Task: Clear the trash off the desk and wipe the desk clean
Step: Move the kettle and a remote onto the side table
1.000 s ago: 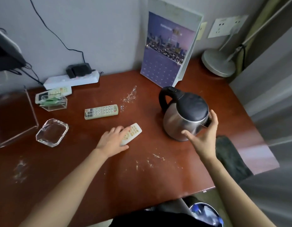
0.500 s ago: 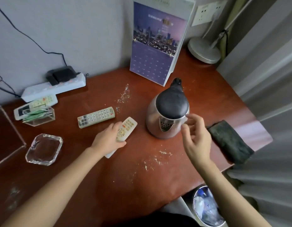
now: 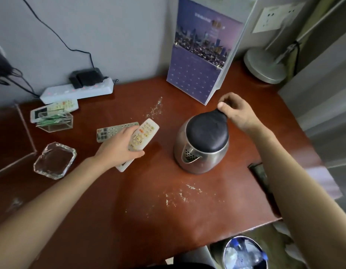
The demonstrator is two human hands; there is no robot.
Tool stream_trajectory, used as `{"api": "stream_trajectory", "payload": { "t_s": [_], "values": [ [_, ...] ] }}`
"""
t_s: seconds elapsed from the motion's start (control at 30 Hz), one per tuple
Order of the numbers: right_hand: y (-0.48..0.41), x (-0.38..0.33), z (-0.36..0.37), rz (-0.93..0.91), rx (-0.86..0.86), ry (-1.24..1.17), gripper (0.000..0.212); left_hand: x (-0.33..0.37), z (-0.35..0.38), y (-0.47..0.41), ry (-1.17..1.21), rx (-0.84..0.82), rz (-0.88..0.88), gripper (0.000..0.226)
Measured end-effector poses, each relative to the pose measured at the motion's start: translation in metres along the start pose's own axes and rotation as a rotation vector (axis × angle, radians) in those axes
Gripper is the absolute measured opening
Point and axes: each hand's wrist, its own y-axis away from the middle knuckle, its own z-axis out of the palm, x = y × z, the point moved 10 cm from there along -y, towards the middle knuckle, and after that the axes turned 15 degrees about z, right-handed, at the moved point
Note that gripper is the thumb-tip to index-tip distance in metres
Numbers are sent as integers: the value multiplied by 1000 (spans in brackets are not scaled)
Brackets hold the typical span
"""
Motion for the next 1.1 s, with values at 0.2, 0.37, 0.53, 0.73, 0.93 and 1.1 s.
{"api": "stream_trajectory", "payload": {
  "t_s": [0.2,0.37,0.53,0.73,0.93,1.1],
  "values": [
    [62,8,28,-30,-114,2,56,5,-6,10,-48,1,45,88],
    [90,-1,59,-54,-266,-2,74,-18,-16,30,-56,-5,29,88],
    [122,-37,77,-76,-52,-152,59,-53,-43,65,42,43,34,81],
    [182,-90,134,-59,207,-303,45,-118,-96,143,63,76,66,78],
    [228,-154,212,-28,344,-404,33,-184,-141,232,107,104,48,76],
    [241,-212,268,-124,209,-342,27,-223,-153,287,112,98,5,79]
  ]
}}
